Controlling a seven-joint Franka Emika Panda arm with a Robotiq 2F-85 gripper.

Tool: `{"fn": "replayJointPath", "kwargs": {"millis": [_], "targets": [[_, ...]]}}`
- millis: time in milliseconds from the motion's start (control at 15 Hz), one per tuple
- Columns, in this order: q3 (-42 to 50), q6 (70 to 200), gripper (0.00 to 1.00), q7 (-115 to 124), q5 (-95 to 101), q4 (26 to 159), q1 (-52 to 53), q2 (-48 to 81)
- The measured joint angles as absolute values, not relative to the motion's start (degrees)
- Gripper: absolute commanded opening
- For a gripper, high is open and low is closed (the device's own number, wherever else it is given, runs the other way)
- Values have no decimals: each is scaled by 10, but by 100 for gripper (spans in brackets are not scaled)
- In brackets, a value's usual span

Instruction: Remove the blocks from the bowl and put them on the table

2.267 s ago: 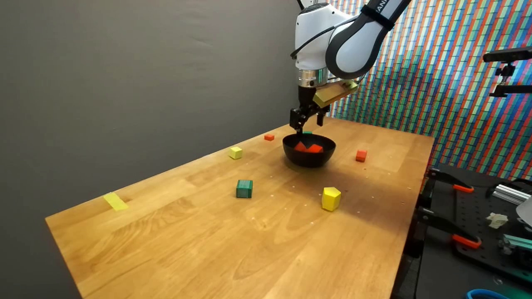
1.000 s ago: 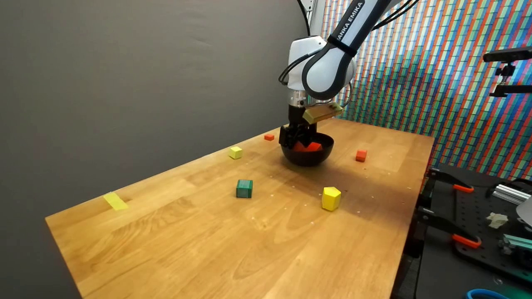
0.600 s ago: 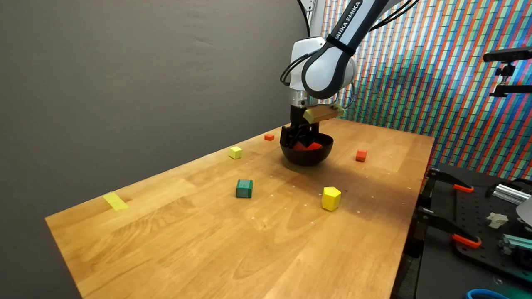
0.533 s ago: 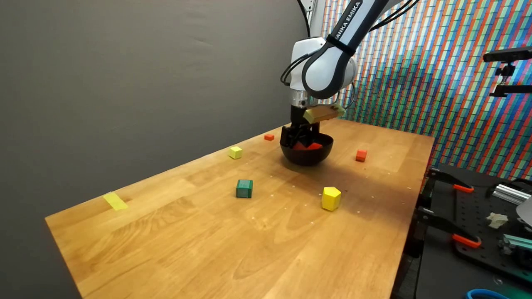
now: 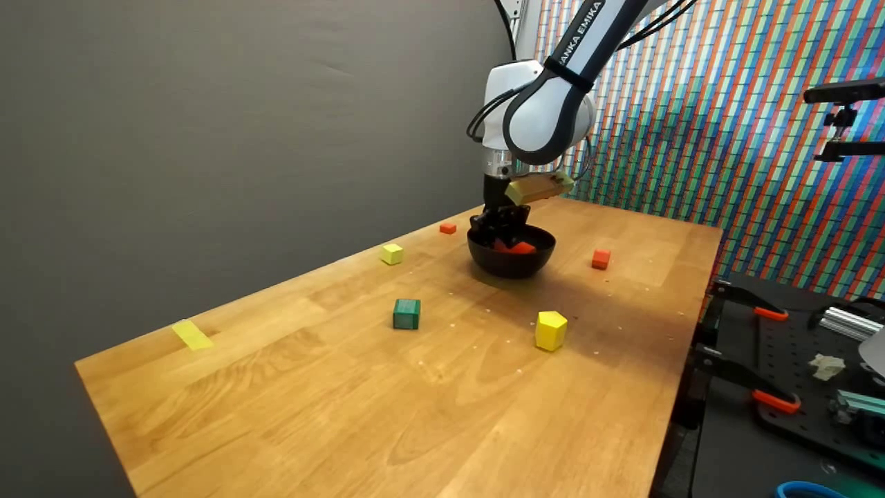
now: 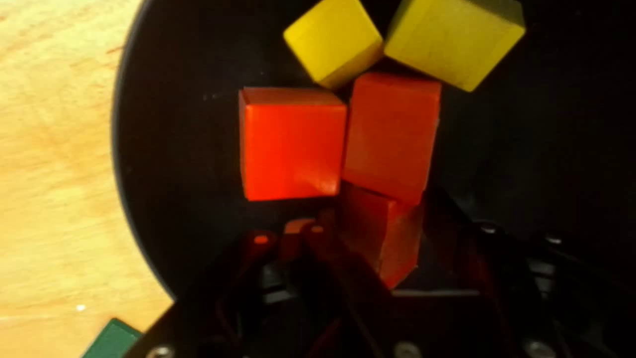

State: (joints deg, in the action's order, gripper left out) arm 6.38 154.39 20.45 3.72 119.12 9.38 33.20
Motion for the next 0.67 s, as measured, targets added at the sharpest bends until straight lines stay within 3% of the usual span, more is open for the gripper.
{"fn": "replayJointPath", "kwargs": {"millis": [667], "targets": [[49, 1528, 21, 147, 44, 1276, 95, 185]]}}
